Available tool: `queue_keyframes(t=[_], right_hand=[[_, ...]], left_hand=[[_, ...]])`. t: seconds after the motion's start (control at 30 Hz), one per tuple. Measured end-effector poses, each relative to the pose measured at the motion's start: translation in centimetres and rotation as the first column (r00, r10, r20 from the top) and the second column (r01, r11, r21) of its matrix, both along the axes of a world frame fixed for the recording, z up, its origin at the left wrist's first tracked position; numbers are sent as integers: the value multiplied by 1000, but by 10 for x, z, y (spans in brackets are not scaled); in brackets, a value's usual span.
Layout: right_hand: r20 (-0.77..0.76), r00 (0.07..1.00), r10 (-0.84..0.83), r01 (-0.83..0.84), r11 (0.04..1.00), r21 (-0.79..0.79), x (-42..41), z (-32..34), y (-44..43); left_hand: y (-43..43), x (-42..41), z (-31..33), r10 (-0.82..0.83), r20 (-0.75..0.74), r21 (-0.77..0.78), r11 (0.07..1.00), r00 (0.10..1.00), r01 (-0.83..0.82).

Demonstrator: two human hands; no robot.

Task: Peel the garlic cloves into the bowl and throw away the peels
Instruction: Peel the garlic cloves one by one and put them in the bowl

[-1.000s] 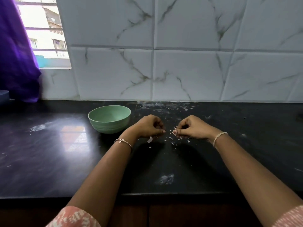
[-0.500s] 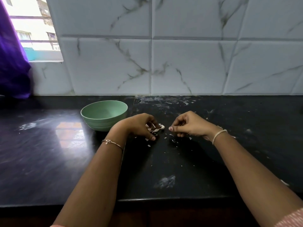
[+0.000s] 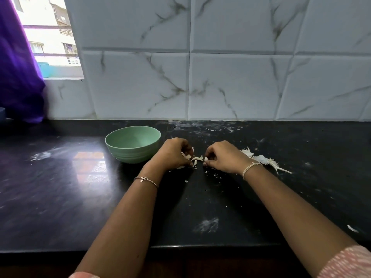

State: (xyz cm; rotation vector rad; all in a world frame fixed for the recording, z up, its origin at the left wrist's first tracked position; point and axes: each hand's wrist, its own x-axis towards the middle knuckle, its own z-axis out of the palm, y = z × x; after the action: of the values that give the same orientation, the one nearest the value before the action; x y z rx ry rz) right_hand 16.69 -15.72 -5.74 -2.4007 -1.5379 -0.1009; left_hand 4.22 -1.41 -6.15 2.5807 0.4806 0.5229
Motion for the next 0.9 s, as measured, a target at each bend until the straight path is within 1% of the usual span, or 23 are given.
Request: queue_keyframes(t=[0.07,0.1,0.13,0.2,0.23,0.33,0.4,0.47,0.57,0.63,0.7,0.77,0.83,0.9], right_hand=[[-59,998,2,-1,1000,15,1,1,-3],[-142,990,11,-4,999,54,3,1,-5],[-258,965,36,-7,993,114,4,3,-8],[-492,862,120,-4,973,230,8,8,-16],[-577,803,153,-2,967,255,9,11,-20],[-716,672,190,-26,972,233,9,15,-29],[-777,596,204,-38,973,226,6,12,-30],[-830,508,232,-46,969,242,3,8,-29],[-883,355,306,-69,951,301,-1,3,-29],[-891,295,344,-22,935,354,-2,1,-29],[-885,281,372,58,913,403,-2,0,-27],[-872,302,385,110,894,433,-3,0,-26],[-861,321,395,125,883,452,-4,0,-25],[-857,322,402,156,870,467,-4,0,-26]], left_hand=[[-5,0,1,-15,27,27,1000,1000,15],[-6,0,1,-23,30,42,999,999,21],[-7,0,0,-30,30,53,998,999,29],[-7,-1,-1,-45,27,65,997,999,43],[-8,-1,-1,-51,29,64,997,998,49],[-14,0,2,-101,107,-12,995,989,103],[-19,2,3,-154,185,-84,981,970,172],[-24,4,2,-201,239,-109,967,950,232],[-27,6,1,-229,241,-80,964,943,254],[-27,7,0,-217,247,-20,973,944,229],[-27,8,-1,-208,260,37,978,943,206],[-28,9,-2,-202,268,84,979,942,186],[-29,11,-2,-184,288,126,980,940,154],[-29,13,-3,-173,311,95,984,934,151]])
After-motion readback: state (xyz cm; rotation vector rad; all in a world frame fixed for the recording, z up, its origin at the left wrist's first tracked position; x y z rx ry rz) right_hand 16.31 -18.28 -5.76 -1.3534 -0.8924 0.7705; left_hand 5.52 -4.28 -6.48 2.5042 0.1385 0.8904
